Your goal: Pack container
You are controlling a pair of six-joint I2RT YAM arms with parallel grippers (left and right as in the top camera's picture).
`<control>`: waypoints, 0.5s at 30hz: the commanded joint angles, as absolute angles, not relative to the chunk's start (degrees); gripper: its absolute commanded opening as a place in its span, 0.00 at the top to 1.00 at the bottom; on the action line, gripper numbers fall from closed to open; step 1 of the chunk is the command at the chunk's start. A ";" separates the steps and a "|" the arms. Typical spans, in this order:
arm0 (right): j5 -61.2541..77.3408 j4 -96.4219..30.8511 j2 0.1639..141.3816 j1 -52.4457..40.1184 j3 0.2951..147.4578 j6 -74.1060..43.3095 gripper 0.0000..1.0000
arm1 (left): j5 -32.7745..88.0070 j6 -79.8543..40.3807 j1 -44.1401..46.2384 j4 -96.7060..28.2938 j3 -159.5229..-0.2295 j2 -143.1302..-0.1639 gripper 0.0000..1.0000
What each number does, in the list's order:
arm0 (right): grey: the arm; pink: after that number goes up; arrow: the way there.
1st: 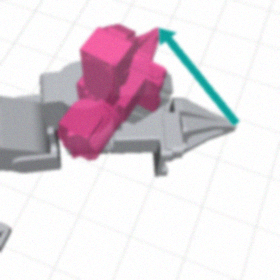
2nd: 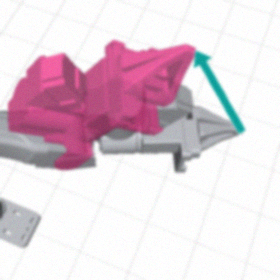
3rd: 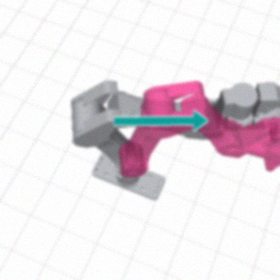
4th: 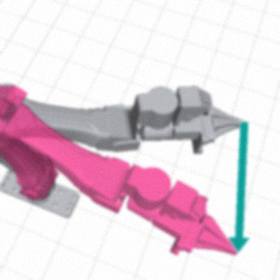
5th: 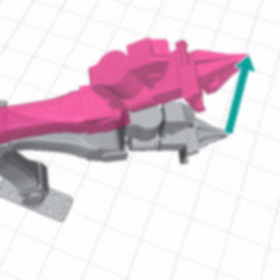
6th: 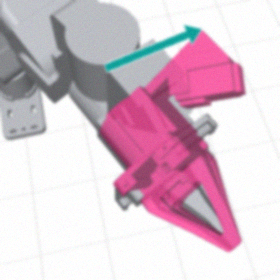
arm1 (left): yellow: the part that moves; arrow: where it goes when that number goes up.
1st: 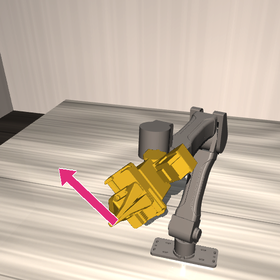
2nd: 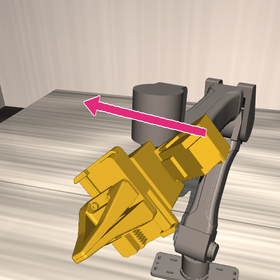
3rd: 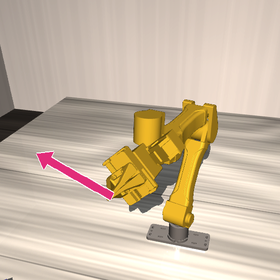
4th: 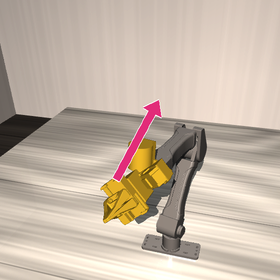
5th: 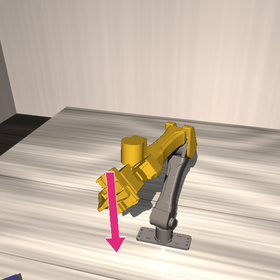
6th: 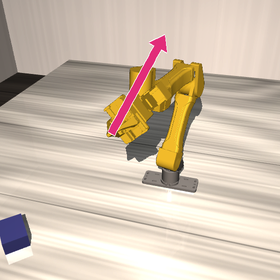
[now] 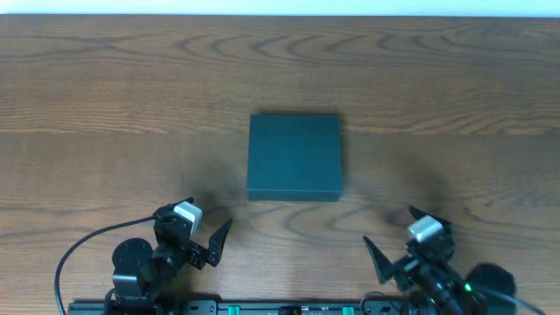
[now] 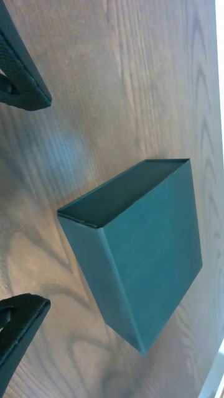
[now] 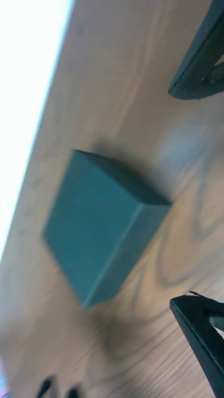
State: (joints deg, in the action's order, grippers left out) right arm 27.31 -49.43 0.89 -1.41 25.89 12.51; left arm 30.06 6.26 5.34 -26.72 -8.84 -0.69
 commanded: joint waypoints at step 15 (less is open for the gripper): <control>23.33 -46.92 0.32 -1.48 10.48 15.73 0.01 | 31.11 6.66 5.21 -26.74 -7.62 -0.23 0.05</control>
State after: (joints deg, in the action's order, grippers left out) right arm 23.53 -46.87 0.78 -1.41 10.66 14.79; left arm 30.09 6.28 5.34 -26.68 -8.84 -0.67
